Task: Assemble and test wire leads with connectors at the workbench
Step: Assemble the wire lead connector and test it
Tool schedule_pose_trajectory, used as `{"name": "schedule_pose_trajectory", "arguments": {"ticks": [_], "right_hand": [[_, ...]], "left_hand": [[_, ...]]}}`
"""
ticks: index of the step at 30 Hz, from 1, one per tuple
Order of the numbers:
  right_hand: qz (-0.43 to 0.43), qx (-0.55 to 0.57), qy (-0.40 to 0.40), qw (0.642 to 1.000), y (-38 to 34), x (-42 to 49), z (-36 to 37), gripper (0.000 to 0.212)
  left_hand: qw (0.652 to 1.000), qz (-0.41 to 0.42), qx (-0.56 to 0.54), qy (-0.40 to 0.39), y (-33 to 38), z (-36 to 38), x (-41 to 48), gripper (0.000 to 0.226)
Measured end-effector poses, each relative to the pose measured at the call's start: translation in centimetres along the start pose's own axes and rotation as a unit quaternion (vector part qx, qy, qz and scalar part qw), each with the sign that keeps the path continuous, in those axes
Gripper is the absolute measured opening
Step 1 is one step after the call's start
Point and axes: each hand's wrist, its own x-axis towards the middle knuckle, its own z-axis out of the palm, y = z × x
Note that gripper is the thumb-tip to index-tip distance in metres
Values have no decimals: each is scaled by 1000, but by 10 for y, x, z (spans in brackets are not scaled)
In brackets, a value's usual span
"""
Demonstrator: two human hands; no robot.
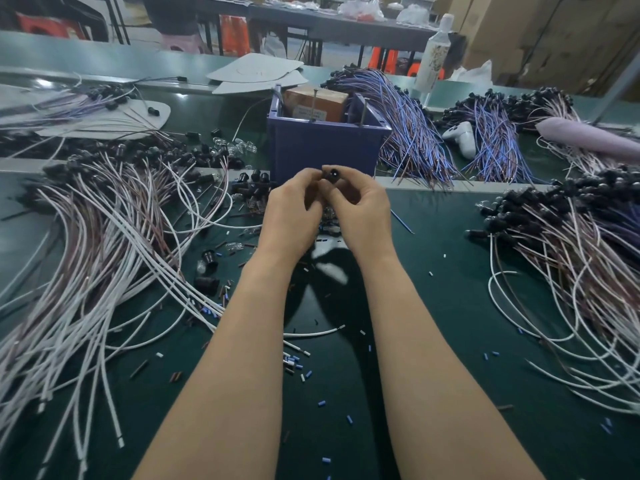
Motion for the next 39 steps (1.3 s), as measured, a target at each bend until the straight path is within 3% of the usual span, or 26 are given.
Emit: {"name": "schedule_pose_trajectory", "arguments": {"ticks": [9, 20, 26, 30, 39], "right_hand": [[-80, -49, 10, 996, -7, -8, 5, 17], [10, 65, 12, 998, -6, -2, -8, 10], [-13, 28, 18, 999, -9, -3, -2, 14], [-34, 1, 22, 999, -9, -3, -1, 17], [-62, -9, -29, 998, -10, -8, 4, 18]], "left_hand": [[1000, -17, -13, 20, -2, -6, 2, 26], [999, 2, 29, -20, -5, -8, 2, 1], [998, -5, 66, -7, -4, -7, 4, 9], [1000, 22, 13, -10, 2, -8, 1, 31], [998, -6, -60, 32, 0, -6, -1, 34]]}}
